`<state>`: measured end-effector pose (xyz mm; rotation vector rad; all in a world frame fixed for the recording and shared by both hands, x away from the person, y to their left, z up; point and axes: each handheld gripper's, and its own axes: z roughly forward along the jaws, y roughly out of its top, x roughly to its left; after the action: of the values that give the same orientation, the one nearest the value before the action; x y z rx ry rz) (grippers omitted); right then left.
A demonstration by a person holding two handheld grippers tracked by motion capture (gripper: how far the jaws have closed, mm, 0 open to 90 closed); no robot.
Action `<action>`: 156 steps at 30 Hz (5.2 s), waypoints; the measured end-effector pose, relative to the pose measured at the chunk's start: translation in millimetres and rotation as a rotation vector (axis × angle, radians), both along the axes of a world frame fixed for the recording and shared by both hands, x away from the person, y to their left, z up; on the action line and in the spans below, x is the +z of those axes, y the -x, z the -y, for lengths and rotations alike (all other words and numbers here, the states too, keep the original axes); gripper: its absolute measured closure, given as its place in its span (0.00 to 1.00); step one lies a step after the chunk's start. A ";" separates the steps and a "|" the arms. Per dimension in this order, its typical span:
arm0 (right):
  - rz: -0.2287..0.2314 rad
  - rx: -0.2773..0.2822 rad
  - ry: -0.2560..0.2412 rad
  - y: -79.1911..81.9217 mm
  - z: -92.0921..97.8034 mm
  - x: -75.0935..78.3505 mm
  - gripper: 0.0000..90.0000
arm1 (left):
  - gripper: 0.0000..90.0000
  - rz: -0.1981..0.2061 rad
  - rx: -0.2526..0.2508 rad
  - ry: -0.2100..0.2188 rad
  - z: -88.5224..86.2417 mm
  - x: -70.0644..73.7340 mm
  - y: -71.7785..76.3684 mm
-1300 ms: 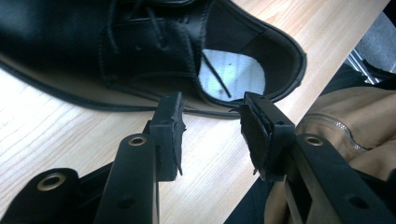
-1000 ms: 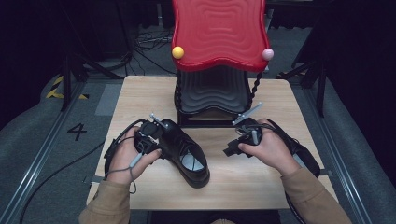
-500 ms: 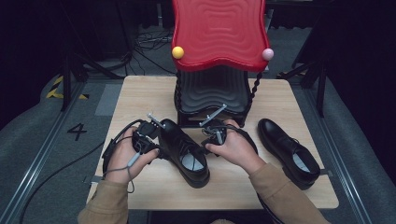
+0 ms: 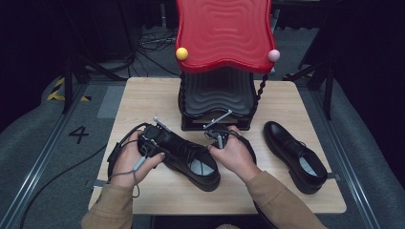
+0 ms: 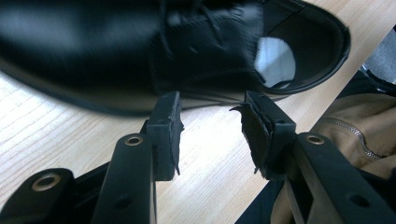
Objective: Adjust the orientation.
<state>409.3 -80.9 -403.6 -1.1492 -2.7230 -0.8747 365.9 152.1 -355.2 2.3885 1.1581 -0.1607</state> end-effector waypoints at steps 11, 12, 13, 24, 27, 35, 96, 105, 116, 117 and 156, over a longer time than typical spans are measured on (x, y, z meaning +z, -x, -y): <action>0.011 -0.107 -0.059 24.5 57.8 7.0 0.97 | 0.65 -0.004 0.008 -0.004 -0.2 0.8 0.7; 0.007 -0.122 -0.065 26.0 64.4 5.8 0.97 | 0.65 0.001 0.004 -0.001 0.5 -0.1 0.1; 0.003 -0.133 -0.070 27.3 70.6 4.7 0.97 | 0.65 -0.003 0.006 -0.006 1.5 -0.3 0.1; -0.022 -0.236 0.000 44.7 112.8 10.5 0.89 | 0.65 -0.015 -0.005 -0.010 6.1 -3.3 -1.1; -0.041 -0.224 -0.004 47.9 116.4 15.4 0.86 | 0.65 -0.016 -0.008 -0.010 6.2 -4.1 -1.0; 0.003 -0.160 -0.024 47.9 128.7 25.6 0.72 | 0.64 -0.016 -0.005 -0.005 2.0 -5.3 -3.5; -0.137 -0.287 0.243 26.0 260.6 13.2 0.76 | 0.60 -0.057 -0.023 0.004 0.4 -12.9 -15.8; -0.122 -0.310 0.214 24.6 260.3 14.2 0.94 | 0.61 -0.054 -0.025 0.006 0.6 -13.0 -15.6; -0.047 -0.266 0.150 40.9 243.8 45.5 0.95 | 0.61 -0.049 -0.014 0.006 -3.8 -12.6 -11.8; -0.037 -0.258 0.151 42.4 240.5 47.8 0.95 | 0.61 -0.051 -0.008 0.008 -4.5 -12.4 -11.1; 0.038 -0.117 0.054 43.7 129.4 21.2 0.66 | 0.60 -0.069 0.027 0.006 -17.5 -17.1 -4.3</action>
<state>365.6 -210.3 -382.4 -1.3279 -2.7496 -0.8500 370.1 169.6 -372.3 2.3780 1.2191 -0.2382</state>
